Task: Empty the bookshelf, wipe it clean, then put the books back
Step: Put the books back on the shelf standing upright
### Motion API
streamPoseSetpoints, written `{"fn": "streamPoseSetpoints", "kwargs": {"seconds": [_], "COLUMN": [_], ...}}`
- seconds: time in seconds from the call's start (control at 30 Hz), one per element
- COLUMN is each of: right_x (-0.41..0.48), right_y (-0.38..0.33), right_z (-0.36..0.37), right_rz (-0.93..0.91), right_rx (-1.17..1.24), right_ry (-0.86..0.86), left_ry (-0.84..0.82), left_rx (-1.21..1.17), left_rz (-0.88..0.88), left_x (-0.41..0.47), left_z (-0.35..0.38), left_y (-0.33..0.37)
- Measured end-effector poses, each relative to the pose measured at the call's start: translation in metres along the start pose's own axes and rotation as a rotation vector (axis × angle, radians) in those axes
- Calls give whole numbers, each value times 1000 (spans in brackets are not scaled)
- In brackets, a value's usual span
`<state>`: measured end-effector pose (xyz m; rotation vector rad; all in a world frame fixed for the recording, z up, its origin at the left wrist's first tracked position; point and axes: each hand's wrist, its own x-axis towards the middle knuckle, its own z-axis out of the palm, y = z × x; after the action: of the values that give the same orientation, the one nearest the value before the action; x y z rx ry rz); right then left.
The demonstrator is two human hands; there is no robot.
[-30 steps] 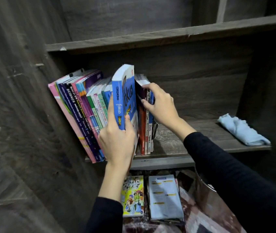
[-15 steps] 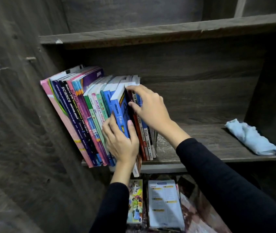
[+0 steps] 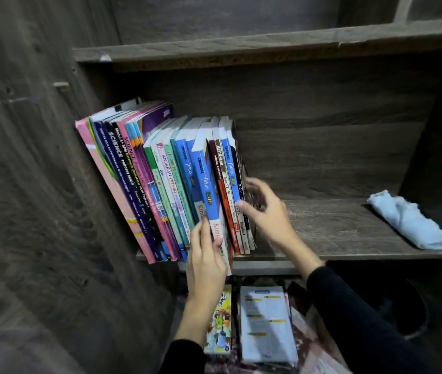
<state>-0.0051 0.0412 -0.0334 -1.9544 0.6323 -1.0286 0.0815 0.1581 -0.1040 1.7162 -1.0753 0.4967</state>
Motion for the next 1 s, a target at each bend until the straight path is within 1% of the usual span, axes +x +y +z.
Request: {"fn": "streamPoseSetpoints", "kwargs": {"seconds": [0.1, 0.17, 0.27, 0.33, 0.4, 0.5, 0.6, 0.63, 0.77, 0.83, 0.9, 0.97, 1.0], "right_x": [-28, -41, -47, -47, -48, -47, -47, -47, -49, -48, -46, -45, -44], "right_y": [35, 52, 63, 67, 69, 71, 74, 76, 83, 84, 87, 91, 92], "right_z": [14, 20, 21, 21, 23, 24, 26, 28, 33, 34, 37, 39, 39], "right_rz": [57, 83, 105, 115, 104, 94, 95, 86, 18, -22, -73, -137, -156], "right_rx": [13, 12, -14, -36, -36, -79, -144, -182, -372, -465, -555, -622, -648], "right_ry": [12, 55, 49, 46, 61, 60, 88, 111, 191, 199, 204, 243, 268], "left_ry": [69, 94, 124, 156, 181, 186, 168, 174, 298, 338, 266, 139, 99], "left_rx": [54, 57, 59, 71, 80, 110, 69, 49, 0, 47, 205, 332, 357], "left_rz": [-36, -118, -260, -319, -362, -370, -412, -381, -94, -1, 64, 52, 31], "left_x": [6, 12, 24, 30, 36, 40, 41, 43, 76, 104, 126, 137, 139], "left_z": [2, 3, 7, 10, 15, 18, 11, 8, -2, -9, -14, -13, -13], "left_y": [7, 12, 16, 18, 18, 18, 22, 24, 52, 74, 91, 93, 91]}}
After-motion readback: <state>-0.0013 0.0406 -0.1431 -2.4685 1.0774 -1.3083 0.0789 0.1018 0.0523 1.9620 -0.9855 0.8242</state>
